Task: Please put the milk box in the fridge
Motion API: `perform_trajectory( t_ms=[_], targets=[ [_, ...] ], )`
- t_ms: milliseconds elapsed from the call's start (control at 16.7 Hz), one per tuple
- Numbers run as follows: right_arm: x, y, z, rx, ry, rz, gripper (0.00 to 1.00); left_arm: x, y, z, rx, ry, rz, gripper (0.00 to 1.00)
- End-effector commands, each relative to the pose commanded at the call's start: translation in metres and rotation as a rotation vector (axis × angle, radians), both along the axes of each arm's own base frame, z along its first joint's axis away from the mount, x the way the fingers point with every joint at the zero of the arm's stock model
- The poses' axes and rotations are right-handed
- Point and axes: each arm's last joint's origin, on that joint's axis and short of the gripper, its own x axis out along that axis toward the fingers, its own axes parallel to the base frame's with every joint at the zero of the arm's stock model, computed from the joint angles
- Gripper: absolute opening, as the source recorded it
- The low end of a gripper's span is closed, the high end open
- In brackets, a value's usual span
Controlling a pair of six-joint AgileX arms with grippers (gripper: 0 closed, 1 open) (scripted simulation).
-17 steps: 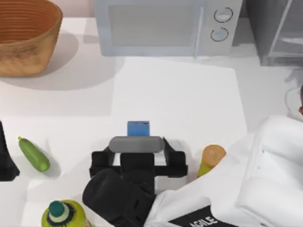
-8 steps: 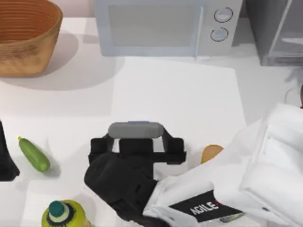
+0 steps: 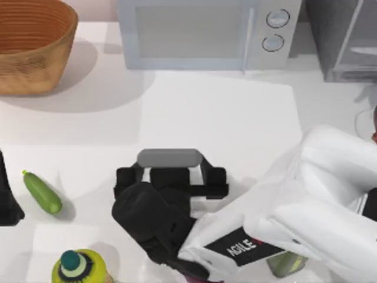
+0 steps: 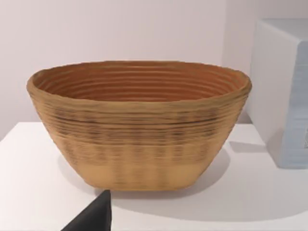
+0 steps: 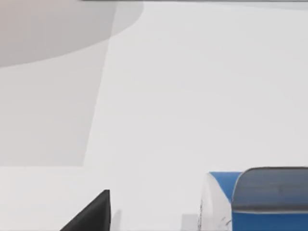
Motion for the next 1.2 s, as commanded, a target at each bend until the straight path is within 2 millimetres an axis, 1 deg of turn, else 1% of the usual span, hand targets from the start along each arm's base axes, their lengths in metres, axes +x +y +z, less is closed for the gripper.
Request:
perform_trajectory(
  t_ms=[120, 900, 960, 1200],
  targets=[
    [0.0000, 0.0000, 0.0000, 0.000, 0.000, 0.000, 1.00, 0.0000, 0.0000, 0.0000, 0.000, 0.000, 0.000, 1.00],
    [0.0000, 0.0000, 0.0000, 0.000, 0.000, 0.000, 0.02, 0.0000, 0.0000, 0.0000, 0.000, 0.000, 0.000, 1.00],
    [0.0000, 0.0000, 0.0000, 0.000, 0.000, 0.000, 0.00, 0.0000, 0.0000, 0.0000, 0.000, 0.000, 0.000, 1.00],
    [0.0000, 0.0000, 0.0000, 0.000, 0.000, 0.000, 0.00, 0.0000, 0.0000, 0.0000, 0.000, 0.000, 0.000, 1.00]
  ],
)
